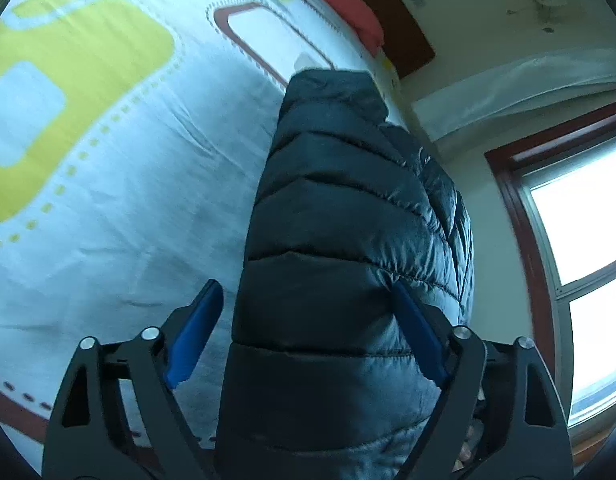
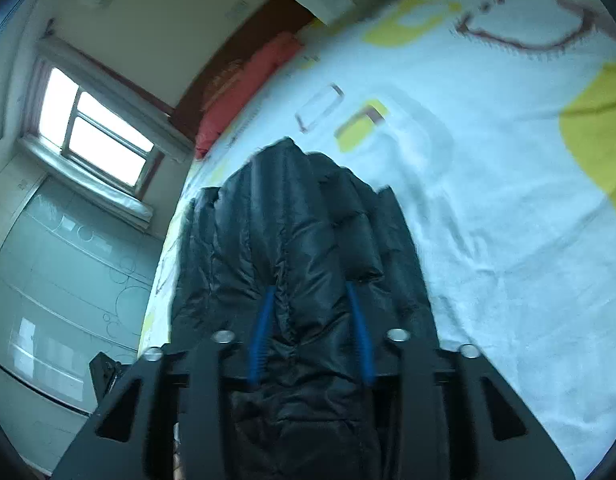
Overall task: Fold large clothes
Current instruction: 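Fold the held jacket over onto itself with both tools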
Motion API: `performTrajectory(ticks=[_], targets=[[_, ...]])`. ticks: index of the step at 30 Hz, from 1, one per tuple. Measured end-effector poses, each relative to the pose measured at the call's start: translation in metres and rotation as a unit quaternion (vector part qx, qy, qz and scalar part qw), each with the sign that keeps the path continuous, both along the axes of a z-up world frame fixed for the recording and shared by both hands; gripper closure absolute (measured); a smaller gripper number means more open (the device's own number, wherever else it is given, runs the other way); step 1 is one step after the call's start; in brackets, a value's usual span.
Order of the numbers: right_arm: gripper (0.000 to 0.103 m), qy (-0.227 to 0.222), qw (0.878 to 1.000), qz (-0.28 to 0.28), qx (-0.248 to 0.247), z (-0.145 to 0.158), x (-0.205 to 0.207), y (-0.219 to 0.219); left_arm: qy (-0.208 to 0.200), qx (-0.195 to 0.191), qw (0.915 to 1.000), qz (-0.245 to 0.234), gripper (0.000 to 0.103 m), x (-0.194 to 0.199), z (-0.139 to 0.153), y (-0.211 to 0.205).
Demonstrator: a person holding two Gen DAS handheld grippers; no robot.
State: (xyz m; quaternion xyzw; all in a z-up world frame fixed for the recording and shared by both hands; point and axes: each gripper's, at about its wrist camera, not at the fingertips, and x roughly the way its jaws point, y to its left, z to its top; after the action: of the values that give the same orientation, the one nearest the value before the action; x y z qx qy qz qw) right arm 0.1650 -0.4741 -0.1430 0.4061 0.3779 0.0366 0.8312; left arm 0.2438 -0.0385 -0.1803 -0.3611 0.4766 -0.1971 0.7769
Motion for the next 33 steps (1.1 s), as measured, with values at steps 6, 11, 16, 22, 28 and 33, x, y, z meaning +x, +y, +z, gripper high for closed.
performTrajectory(ticks=[6,11,16,22,28,33], targets=[[0.084,-0.009,0.999,-0.022,0.027,-0.034,-0.005,-0.010,-0.006,0.049,0.9988,-0.005,0.022,0.008,-0.003,-0.028],[0.084,-0.023,0.998,-0.028,0.045,-0.045,-0.010,-0.010,-0.004,0.048,0.9988,-0.006,0.020,0.012,-0.019,-0.034],[0.083,-0.031,0.998,-0.027,0.047,-0.041,-0.015,-0.011,0.005,0.016,0.9998,-0.012,0.020,0.013,-0.023,-0.026],[0.045,-0.022,0.998,-0.047,0.044,-0.015,-0.025,-0.022,0.011,-0.031,0.9995,0.004,0.019,0.016,-0.015,0.001],[0.028,0.012,0.997,-0.069,0.013,0.003,0.001,-0.026,0.015,-0.036,0.9990,0.020,0.012,0.042,-0.009,0.008],[0.024,0.047,0.997,-0.053,0.014,-0.027,0.027,-0.031,0.044,-0.061,0.9971,0.014,0.010,0.046,-0.026,-0.003]])
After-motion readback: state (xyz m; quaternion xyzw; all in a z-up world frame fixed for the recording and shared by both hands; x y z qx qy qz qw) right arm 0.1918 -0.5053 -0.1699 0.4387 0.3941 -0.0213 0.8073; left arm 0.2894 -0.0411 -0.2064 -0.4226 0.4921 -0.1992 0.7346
